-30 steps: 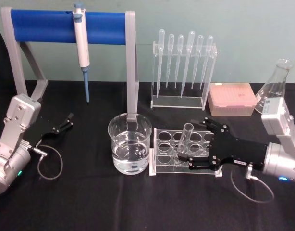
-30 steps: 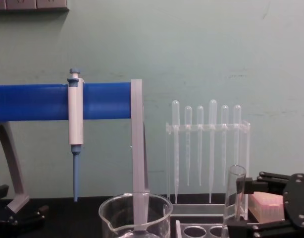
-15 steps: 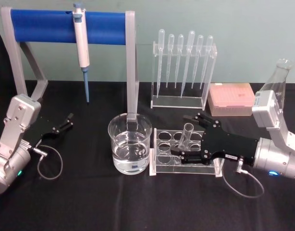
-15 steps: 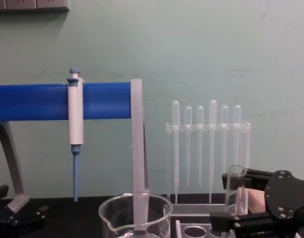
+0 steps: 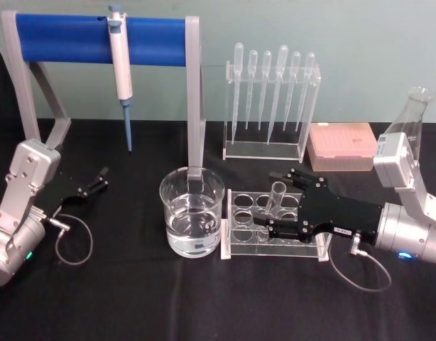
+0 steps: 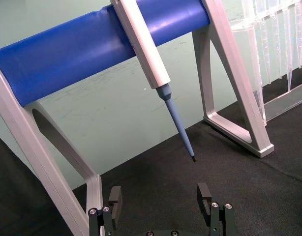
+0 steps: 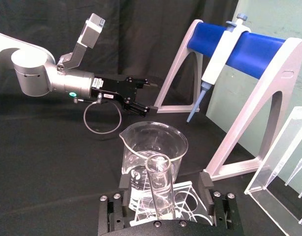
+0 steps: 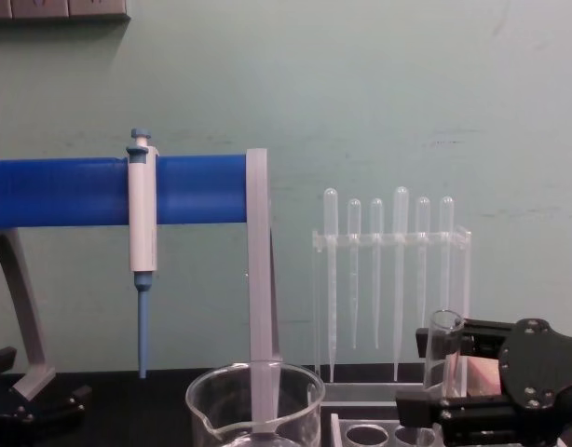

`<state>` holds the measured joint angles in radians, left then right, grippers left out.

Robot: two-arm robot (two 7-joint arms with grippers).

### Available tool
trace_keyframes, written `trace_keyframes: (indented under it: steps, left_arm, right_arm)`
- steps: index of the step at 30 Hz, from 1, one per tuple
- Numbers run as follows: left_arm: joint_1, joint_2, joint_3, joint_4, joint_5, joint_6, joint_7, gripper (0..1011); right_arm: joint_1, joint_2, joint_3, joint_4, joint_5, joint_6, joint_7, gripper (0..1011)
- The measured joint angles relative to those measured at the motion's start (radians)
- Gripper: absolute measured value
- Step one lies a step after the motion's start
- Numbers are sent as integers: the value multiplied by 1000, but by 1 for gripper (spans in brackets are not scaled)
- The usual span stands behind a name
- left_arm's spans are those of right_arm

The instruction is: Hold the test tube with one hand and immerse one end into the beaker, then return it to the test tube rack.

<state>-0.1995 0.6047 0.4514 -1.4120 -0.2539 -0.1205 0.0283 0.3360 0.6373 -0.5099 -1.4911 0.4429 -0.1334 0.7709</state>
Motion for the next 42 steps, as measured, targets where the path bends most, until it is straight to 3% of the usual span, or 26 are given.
trace_keyframes:
  steps: [8, 21, 34, 42]
  left_arm:
    - [0, 0, 0, 0, 0, 0, 0, 1000]
    - [0, 0, 0, 0, 0, 0, 0, 1000]
    - [0, 0, 0, 0, 0, 0, 0, 1000]
    - [0, 0, 0, 0, 0, 0, 0, 1000]
  right_arm:
    - [0, 1, 1, -1, 0, 0, 0, 682]
    - [0, 1, 2, -2, 0, 0, 0, 242]
    - [-1, 3, 2, -5, -4, 0, -4, 228]
    - [9, 21, 27, -62, 6, 16, -21, 227]
